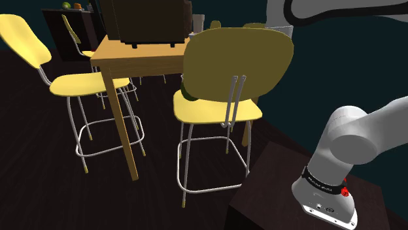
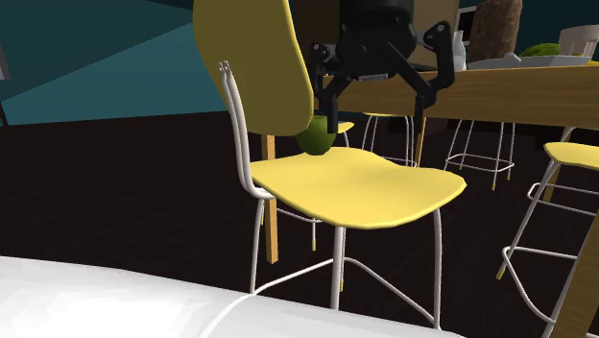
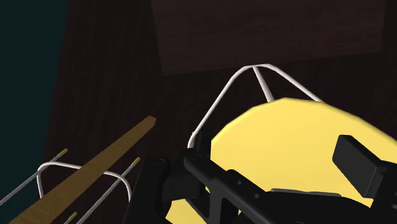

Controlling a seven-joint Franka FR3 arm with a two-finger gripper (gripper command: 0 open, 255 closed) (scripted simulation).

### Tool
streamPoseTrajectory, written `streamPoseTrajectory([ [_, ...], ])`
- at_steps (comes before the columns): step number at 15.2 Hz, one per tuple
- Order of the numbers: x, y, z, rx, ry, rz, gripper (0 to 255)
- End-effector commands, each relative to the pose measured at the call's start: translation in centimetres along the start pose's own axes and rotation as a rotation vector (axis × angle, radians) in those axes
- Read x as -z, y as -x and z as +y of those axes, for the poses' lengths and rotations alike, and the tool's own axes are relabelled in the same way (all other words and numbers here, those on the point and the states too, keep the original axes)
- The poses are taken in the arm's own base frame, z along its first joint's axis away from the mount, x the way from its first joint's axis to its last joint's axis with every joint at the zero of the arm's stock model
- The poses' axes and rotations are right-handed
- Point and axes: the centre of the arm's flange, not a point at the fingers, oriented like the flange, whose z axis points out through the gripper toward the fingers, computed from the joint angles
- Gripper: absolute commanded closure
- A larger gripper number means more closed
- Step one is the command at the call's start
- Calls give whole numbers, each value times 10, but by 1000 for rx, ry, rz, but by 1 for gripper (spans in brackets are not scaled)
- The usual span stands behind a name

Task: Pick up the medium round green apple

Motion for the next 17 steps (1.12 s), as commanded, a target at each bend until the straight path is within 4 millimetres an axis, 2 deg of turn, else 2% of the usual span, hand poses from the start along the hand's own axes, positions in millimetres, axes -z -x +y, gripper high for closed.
streamPoseTrajectory([
  [1,0,0,0,0,0,0,0],
  [17,44,-155,-107,28,2,138,0],
])
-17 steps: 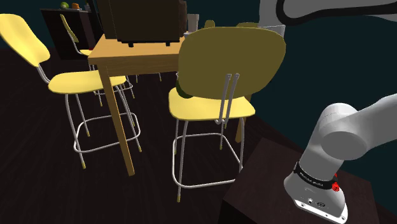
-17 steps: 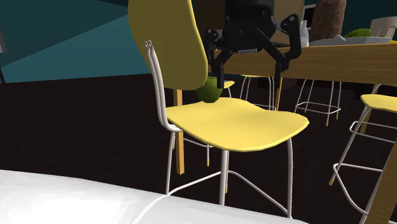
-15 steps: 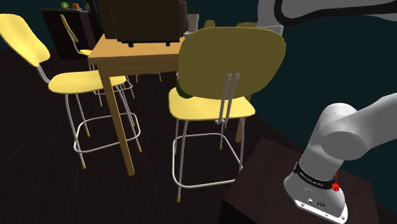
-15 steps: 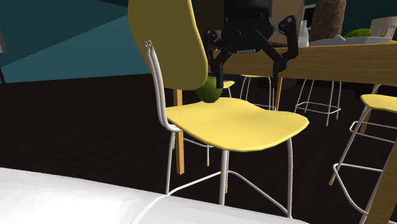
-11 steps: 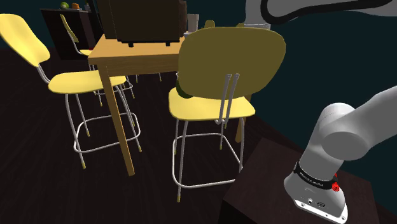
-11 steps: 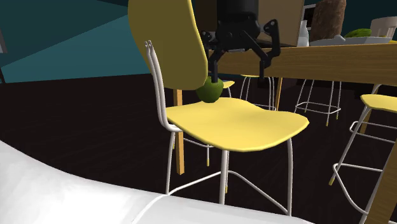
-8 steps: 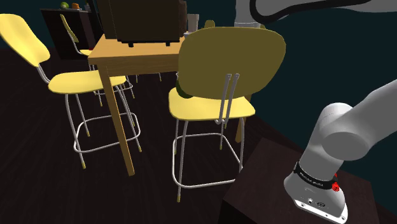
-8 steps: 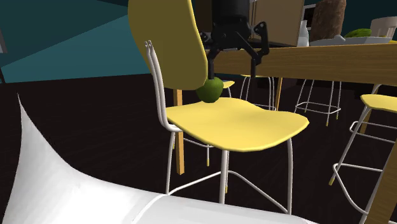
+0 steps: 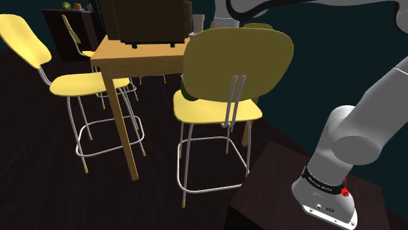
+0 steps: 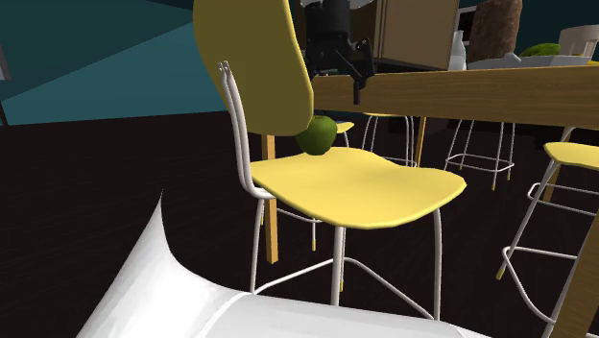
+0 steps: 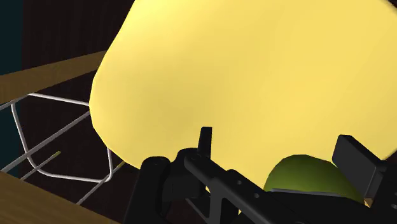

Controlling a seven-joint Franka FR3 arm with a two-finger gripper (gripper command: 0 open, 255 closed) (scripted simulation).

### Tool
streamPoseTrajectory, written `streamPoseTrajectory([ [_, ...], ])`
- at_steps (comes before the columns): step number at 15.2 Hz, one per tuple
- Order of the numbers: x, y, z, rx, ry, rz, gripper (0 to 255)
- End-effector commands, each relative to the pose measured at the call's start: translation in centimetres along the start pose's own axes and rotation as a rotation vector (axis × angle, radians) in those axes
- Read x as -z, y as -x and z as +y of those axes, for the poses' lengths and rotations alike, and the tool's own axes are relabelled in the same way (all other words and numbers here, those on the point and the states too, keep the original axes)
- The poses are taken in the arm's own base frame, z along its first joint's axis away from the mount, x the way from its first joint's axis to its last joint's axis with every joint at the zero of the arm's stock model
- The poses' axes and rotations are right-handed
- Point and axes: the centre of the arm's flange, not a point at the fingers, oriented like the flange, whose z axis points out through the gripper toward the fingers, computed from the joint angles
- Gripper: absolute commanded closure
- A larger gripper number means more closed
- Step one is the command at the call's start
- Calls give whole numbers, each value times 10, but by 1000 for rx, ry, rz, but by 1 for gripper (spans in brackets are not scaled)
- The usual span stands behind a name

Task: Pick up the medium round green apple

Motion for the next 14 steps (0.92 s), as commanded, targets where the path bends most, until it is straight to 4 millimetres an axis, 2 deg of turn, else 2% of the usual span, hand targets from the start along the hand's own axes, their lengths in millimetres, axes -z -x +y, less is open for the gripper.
streamPoseTrajectory([
  [1,4,-19,-14,4,0,18,0],
  [9,25,-97,-67,18,1,87,0],
  [14,-2,-96,-69,18,1,87,0],
])
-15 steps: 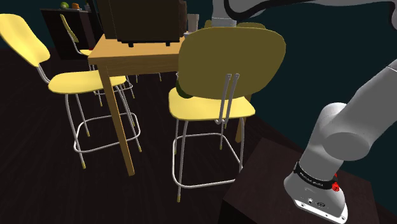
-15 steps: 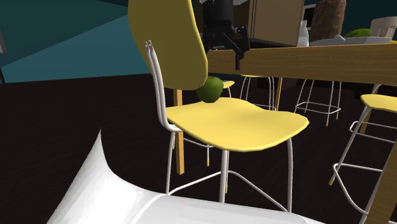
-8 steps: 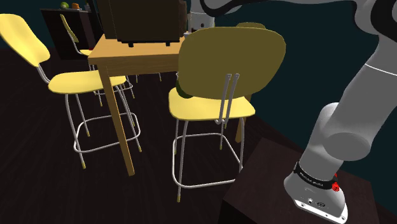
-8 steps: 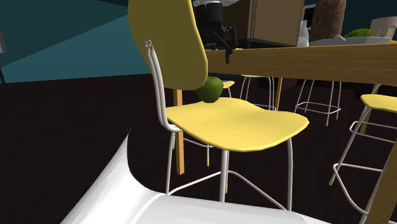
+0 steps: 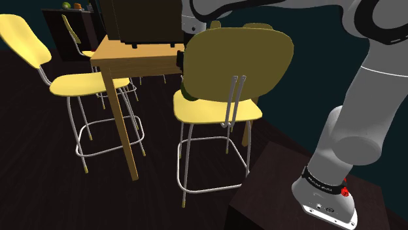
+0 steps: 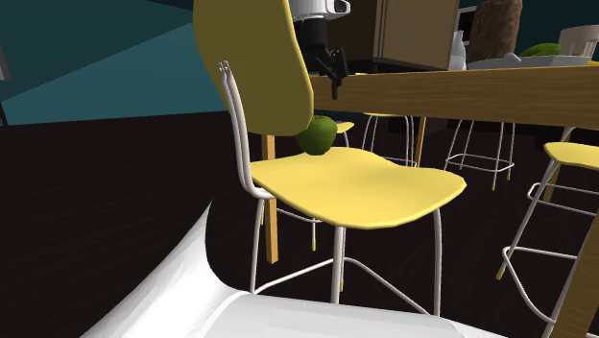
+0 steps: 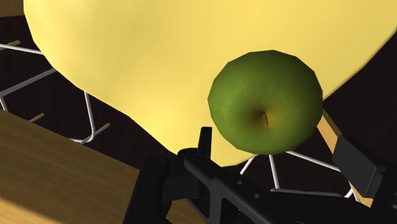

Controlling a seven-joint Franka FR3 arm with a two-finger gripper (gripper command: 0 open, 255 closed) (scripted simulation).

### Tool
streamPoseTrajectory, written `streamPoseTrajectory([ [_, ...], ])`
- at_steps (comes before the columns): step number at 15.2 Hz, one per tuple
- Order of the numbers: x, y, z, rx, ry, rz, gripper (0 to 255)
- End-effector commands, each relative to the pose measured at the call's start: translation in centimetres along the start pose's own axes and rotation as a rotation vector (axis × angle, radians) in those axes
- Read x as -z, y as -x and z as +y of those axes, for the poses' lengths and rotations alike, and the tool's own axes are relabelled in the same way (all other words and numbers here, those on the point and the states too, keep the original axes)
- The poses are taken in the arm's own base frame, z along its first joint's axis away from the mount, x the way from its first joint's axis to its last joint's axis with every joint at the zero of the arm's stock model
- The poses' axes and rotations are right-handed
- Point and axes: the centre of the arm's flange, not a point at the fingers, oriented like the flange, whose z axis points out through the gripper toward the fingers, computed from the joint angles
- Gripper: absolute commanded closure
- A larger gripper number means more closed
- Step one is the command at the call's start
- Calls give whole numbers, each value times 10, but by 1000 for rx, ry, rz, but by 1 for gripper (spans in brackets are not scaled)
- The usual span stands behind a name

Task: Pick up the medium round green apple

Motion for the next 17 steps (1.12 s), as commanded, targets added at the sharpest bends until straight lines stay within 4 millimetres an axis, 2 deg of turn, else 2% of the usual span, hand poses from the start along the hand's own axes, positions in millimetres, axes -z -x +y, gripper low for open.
streamPoseTrajectory([
  [1,-11,1,-2,0,0,1,0],
  [3,-19,2,-2,0,0,1,0],
  [5,-19,2,-2,0,0,1,0],
  [6,-19,2,-3,0,0,1,255],
  [15,-19,2,-2,0,0,1,255],
  [17,-8,1,-2,0,0,1,255],
])
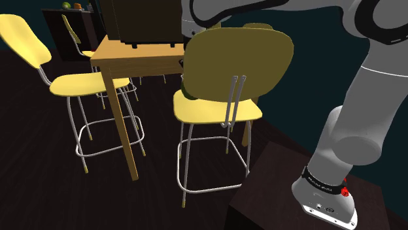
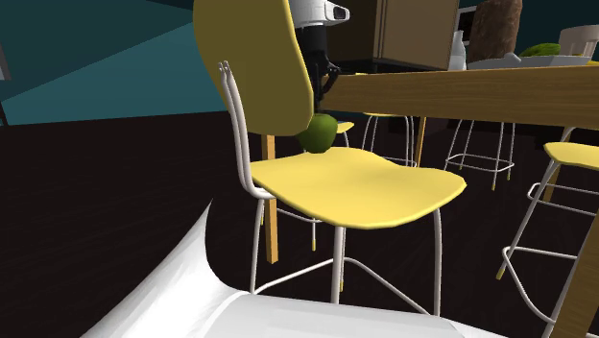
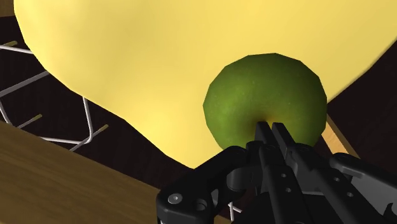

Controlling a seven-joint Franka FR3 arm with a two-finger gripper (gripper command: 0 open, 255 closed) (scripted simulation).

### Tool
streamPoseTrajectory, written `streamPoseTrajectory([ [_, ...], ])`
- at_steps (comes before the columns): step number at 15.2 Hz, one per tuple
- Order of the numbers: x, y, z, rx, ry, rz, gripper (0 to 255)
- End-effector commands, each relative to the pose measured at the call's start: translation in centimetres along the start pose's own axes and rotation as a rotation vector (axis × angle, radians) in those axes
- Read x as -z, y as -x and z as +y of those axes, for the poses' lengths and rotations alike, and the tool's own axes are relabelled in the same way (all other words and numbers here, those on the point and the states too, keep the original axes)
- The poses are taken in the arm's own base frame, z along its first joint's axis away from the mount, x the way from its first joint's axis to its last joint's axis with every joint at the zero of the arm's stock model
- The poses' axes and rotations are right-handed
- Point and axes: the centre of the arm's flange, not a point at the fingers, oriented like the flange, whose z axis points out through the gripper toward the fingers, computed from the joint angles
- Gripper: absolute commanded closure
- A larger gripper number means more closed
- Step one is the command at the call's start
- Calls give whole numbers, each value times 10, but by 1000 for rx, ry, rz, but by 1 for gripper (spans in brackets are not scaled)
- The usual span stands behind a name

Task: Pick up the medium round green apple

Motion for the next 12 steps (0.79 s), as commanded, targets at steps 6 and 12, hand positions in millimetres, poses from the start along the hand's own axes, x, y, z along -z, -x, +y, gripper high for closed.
streamPoseTrajectory([
  [6,35,-4,3,1,0,0,255],
  [12,67,-8,5,1,0,0,255],
])
